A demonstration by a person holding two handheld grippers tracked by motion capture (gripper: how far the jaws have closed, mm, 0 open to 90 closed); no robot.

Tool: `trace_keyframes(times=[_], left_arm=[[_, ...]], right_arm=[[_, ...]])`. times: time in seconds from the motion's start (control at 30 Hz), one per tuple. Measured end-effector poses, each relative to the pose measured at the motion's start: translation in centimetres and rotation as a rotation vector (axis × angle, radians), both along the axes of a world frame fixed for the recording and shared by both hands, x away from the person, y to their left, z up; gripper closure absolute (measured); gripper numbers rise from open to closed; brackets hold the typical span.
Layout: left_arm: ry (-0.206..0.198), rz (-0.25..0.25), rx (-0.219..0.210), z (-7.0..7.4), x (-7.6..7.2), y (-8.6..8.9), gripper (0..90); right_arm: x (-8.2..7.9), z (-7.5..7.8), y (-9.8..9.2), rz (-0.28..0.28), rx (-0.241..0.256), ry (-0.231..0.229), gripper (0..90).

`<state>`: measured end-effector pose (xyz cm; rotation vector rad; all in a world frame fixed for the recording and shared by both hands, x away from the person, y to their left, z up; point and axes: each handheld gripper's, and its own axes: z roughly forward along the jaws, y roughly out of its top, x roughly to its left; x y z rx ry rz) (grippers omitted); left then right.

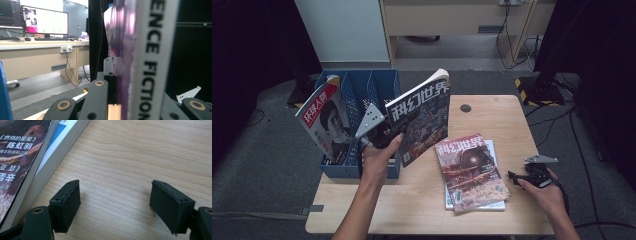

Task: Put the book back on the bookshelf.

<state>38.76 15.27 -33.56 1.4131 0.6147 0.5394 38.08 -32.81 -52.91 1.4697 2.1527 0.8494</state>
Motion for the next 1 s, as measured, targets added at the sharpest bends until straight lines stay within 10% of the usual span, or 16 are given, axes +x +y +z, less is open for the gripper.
trace_keyframes(times=[1.0], left_arm=[[-0.014, 0.091, -0.037, 1.4, -1.4, 5.8, 82.5]], right_arm=[[-0.1, -0.1, 0.0, -0.001, 0.003, -0.006, 24.4]])
